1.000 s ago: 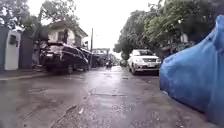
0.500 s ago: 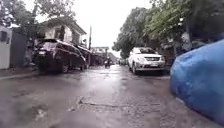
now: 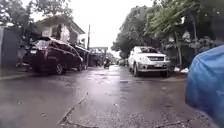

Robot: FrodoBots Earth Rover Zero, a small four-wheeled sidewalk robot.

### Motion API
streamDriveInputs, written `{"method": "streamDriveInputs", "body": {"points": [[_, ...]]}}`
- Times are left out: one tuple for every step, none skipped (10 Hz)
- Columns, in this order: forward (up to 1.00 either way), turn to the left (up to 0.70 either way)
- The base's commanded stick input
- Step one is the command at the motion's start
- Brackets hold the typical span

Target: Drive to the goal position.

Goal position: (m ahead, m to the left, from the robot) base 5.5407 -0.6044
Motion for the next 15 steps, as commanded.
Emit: {"method": "streamDriveInputs", "body": {"points": [[1.00,0.00],[1.00,0.00],[1.00,0.00],[1.00,0.00],[1.00,0.00],[1.00,0.25],[1.00,0.11],[1.00,0.22],[1.00,0.02],[1.00,0.00],[1.00,0.00],[1.00,0.00],[1.00,0.00],[1.00,0.00],[1.00,0.00]]}}
